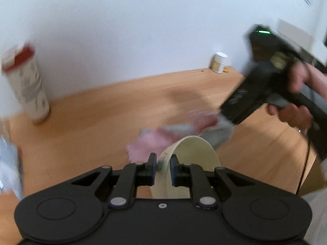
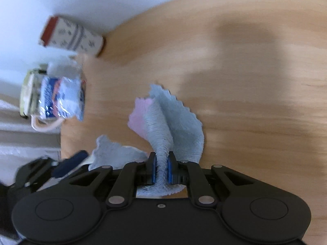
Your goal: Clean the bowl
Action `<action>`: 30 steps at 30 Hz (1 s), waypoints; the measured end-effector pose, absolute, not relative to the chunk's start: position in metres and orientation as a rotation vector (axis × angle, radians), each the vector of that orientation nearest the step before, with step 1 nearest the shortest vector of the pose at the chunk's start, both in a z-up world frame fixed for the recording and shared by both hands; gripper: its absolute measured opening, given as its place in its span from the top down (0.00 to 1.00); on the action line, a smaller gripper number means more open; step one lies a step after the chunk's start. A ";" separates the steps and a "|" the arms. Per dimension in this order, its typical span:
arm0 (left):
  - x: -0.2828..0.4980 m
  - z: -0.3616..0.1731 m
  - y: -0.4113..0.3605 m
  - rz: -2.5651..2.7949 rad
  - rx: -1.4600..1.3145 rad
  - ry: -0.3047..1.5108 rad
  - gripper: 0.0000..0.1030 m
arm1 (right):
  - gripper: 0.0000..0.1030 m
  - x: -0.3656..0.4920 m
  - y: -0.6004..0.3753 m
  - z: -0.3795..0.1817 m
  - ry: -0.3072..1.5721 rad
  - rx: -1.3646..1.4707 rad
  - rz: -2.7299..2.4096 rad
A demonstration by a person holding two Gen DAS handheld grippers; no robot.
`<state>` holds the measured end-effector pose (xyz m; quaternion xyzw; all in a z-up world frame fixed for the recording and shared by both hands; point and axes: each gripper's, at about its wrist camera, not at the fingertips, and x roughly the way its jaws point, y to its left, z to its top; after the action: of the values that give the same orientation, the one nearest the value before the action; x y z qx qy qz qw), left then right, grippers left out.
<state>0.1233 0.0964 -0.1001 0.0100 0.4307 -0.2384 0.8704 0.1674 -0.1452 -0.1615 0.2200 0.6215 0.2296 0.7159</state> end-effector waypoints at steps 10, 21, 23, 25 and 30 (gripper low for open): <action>0.148 -0.104 0.125 -0.429 -0.136 0.951 0.94 | 0.82 0.139 -0.152 -0.163 1.263 0.292 0.411; 0.168 -0.121 0.137 -0.414 -0.148 0.996 0.94 | 0.45 0.104 -0.161 -0.106 0.860 0.100 0.373; 0.169 -0.123 0.139 -0.414 -0.148 1.002 0.94 | 0.45 0.093 -0.168 -0.091 0.734 0.098 0.362; 0.170 -0.124 0.140 -0.413 -0.149 1.007 0.94 | 0.44 0.080 -0.177 -0.068 0.585 0.134 0.341; 0.174 -0.126 0.142 -0.418 -0.156 1.022 0.93 | 0.26 0.059 -0.185 -0.018 0.310 0.100 0.207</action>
<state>0.1737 0.1424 -0.1255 -0.0739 0.4847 -0.1986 0.8486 0.0593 -0.1855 -0.0184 0.0497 0.1539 0.1027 0.9815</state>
